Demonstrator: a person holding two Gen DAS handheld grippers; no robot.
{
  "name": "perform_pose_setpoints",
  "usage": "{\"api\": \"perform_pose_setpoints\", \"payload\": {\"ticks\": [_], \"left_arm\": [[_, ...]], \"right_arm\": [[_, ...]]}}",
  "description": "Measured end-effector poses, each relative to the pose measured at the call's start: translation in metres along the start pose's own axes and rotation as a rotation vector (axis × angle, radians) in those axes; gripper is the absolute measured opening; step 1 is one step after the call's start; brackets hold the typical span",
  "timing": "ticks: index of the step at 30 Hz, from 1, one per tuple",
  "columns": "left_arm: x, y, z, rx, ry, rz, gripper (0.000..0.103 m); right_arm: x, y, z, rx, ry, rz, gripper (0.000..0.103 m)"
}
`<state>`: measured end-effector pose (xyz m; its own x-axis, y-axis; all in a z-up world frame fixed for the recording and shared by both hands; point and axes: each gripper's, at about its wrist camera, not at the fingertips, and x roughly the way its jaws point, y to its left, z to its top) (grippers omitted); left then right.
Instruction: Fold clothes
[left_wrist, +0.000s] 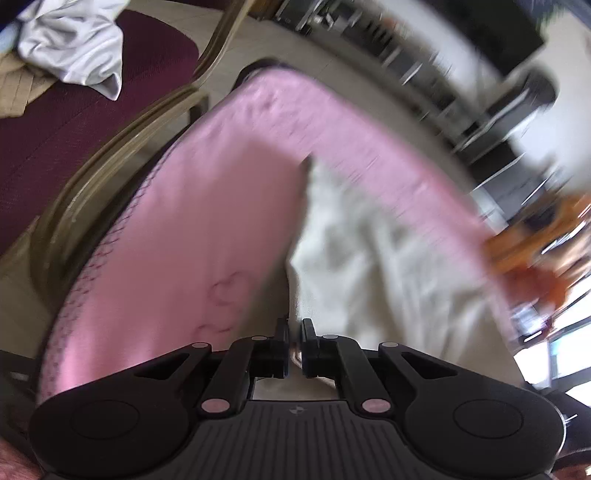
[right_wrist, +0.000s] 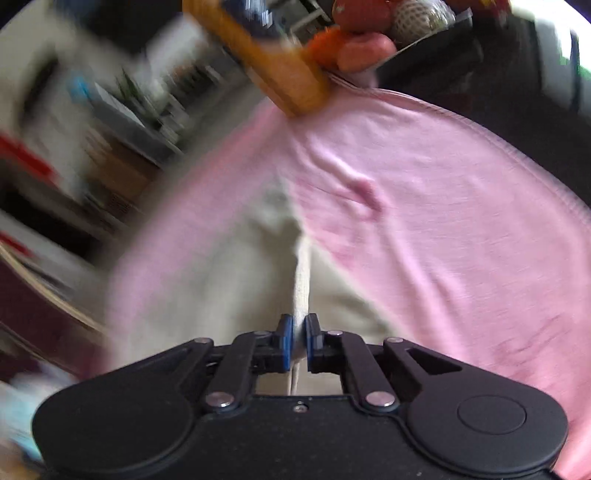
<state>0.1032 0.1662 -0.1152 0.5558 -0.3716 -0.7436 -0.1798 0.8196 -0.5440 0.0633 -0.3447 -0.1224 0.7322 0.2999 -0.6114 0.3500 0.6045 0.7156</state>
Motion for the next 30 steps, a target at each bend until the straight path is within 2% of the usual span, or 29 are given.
{"api": "perform_pose_setpoints", "payload": {"ticks": [2,4,7,11,15,17,21,25,29,30], "left_arm": [[-0.008,0.008,0.005,-0.053,0.002,-0.043,0.004],[-0.014,0.016,0.009,-0.101,0.008,-0.079,0.004],[-0.016,0.016,0.005,-0.093,0.025,-0.062,0.004],[-0.015,0.000,0.000,-0.008,0.004,0.016,0.004],[-0.005,-0.006,-0.007,0.051,0.028,0.088,0.004],[-0.008,-0.009,-0.011,0.069,0.025,0.093,0.004],[-0.014,-0.010,-0.017,0.096,0.013,0.108,0.004],[0.004,-0.005,-0.018,0.086,0.076,0.165,0.005],[0.027,-0.012,-0.028,0.164,0.129,0.278,0.007],[0.027,-0.015,-0.028,0.181,0.124,0.293,0.011]], "right_arm": [[-0.015,-0.007,0.010,0.081,-0.044,0.074,0.007],[-0.019,-0.014,0.016,0.114,-0.058,0.056,0.007],[-0.017,-0.024,0.015,0.150,-0.030,0.020,0.007],[-0.015,-0.021,0.006,0.089,-0.008,-0.043,0.007],[-0.007,-0.023,-0.001,0.037,0.033,-0.125,0.007],[-0.007,-0.022,-0.004,0.013,0.036,-0.149,0.007],[-0.017,-0.023,-0.007,-0.004,0.027,-0.142,0.007],[-0.012,-0.025,-0.014,-0.043,0.068,-0.207,0.007],[-0.001,-0.021,-0.018,-0.137,0.103,-0.313,0.005],[0.003,-0.021,-0.020,-0.160,0.115,-0.338,0.006]]}}
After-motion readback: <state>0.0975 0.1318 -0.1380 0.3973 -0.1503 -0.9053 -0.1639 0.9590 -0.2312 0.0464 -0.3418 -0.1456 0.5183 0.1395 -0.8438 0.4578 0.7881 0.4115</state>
